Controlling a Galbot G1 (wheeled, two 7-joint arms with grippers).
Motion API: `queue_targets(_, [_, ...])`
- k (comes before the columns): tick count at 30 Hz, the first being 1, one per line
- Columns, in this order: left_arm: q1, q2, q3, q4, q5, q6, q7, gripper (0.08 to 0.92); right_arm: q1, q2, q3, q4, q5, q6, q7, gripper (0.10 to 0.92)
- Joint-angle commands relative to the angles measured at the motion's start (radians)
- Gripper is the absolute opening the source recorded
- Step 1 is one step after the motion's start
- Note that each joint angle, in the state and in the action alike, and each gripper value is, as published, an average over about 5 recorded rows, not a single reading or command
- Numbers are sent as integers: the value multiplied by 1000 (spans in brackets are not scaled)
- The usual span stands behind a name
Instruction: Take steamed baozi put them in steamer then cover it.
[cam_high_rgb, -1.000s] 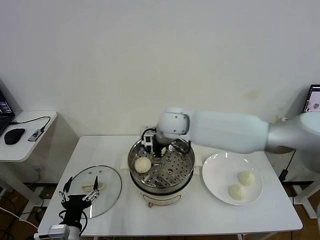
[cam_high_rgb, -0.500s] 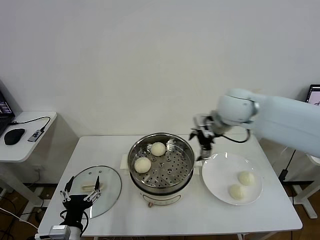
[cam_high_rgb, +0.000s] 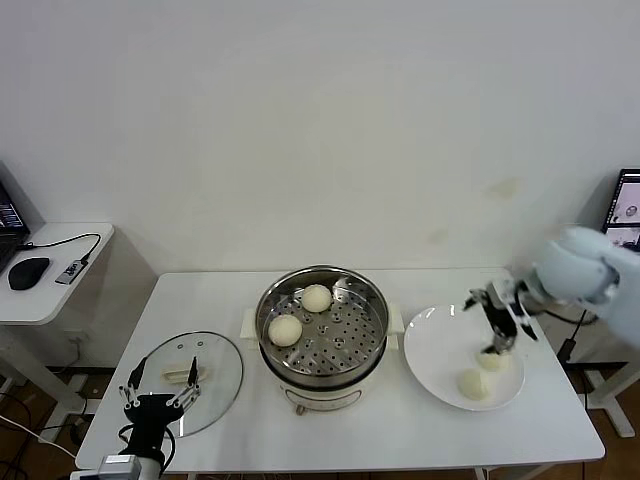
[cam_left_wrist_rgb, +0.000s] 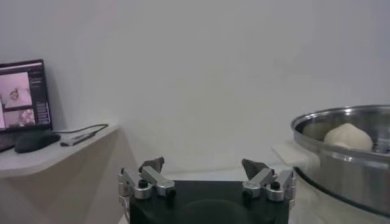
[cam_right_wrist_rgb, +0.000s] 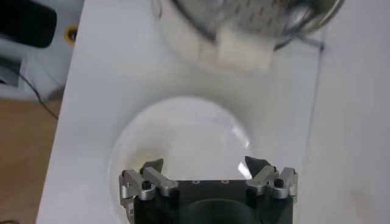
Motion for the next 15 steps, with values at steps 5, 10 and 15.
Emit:
queue_targets(5, [8, -7, 0, 0, 9, 0, 0, 823, -456, -17, 313, -60, -154, 57, 34, 823])
queue_targets(10, [12, -12, -4, 2, 13, 0, 0, 823, -465, 51, 311, -95, -153, 49, 60, 823])
queue_targets(15, [14, -15, -8, -2, 14, 0, 0, 823, -468, 94, 304, -134, -159, 47, 75, 823])
